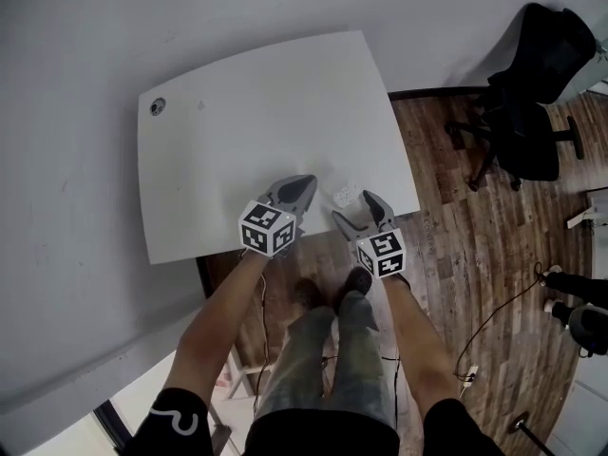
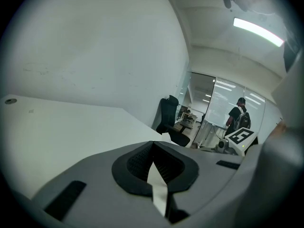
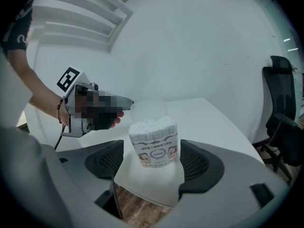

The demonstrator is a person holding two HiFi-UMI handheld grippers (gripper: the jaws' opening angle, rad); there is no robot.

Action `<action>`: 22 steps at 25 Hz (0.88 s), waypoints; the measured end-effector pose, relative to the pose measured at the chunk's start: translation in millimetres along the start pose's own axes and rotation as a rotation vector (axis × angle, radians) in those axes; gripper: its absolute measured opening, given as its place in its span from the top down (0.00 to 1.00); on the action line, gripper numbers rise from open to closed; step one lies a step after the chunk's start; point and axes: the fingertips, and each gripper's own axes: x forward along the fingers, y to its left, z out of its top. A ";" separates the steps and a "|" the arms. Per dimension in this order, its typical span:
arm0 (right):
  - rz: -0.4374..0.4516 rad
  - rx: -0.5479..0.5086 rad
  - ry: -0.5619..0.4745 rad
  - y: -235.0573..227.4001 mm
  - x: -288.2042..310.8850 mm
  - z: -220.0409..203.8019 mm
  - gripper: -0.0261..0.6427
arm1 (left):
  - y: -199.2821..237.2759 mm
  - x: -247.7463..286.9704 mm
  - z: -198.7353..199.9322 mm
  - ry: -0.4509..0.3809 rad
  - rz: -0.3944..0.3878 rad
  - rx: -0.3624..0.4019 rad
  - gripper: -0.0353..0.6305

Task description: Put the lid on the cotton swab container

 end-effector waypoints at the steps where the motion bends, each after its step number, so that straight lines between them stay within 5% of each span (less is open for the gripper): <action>1: 0.000 -0.003 0.001 0.1 1.6 -0.7 0.41 | -0.3 1.7 -0.6 0.005 -0.005 0.007 0.92; 22: -0.004 0.002 -0.008 -4.2 0.9 -1.2 0.47 | -53.1 15.9 3.4 0.027 -0.183 0.071 0.92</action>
